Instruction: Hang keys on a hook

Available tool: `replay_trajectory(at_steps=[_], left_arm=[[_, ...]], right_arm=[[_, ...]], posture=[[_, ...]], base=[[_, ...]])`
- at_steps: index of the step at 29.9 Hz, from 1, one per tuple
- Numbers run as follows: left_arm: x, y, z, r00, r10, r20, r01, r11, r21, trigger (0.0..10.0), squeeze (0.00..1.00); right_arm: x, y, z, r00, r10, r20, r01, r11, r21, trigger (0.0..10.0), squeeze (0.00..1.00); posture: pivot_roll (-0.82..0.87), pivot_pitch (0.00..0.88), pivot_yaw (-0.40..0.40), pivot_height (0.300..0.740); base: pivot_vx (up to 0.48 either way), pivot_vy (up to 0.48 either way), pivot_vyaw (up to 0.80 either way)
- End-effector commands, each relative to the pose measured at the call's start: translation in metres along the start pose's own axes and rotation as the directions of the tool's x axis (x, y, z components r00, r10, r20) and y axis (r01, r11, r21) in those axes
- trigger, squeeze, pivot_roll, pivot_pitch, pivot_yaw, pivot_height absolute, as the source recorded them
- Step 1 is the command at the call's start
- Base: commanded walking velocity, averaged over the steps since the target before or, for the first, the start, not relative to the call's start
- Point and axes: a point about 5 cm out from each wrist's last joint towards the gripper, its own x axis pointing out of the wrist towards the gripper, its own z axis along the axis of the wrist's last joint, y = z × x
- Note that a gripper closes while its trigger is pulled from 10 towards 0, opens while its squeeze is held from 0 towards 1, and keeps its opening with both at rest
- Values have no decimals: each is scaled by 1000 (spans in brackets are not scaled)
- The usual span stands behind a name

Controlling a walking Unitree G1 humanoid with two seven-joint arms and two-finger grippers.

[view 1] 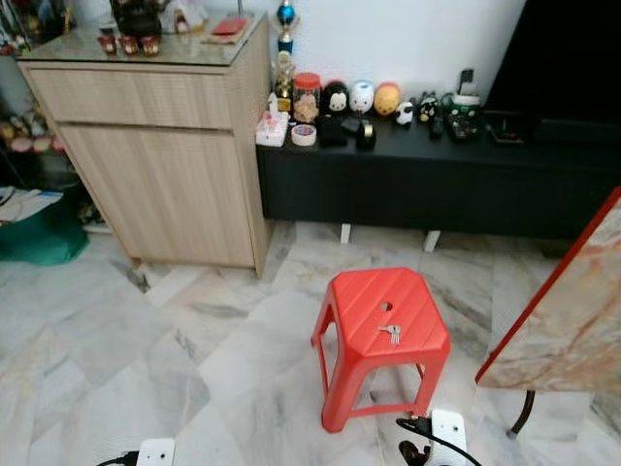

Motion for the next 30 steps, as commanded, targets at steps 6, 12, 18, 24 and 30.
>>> replay_trajectory(at_steps=[6,12,18,24,30], left_arm=[[-1,0,-4,1000,-7,-15,7,1000,2,10000,0],[-1,0,-4,1000,-10,-16,10,1000,1,10000,0],[-1,0,-4,1000,-11,-15,12,1000,2,10000,0],[-1,-1,-4,1000,-12,-13,12,1000,1,10000,0],[-1,-1,-4,1000,-15,-14,15,1000,3,10000,0]], right_arm=[[0,-1,1,1000,-2,2,2,1000,-1,10000,0],[0,0,1,1000,-1,0,1,1000,-3,10000,0],[0,0,1,1000,-3,1,3,1000,3,10000,0],[0,-1,0,1000,-3,-2,3,1000,0,10000,0],[0,-1,0,1000,1,-5,-1,1000,-5,10000,0]], posture=[[81,0,-19,740],[82,0,-18,740],[81,0,-17,740],[84,0,-19,740],[86,0,-21,740]], base=[[0,0,0],[145,0,0],[319,0,0],[328,0,0],[300,0,0]])
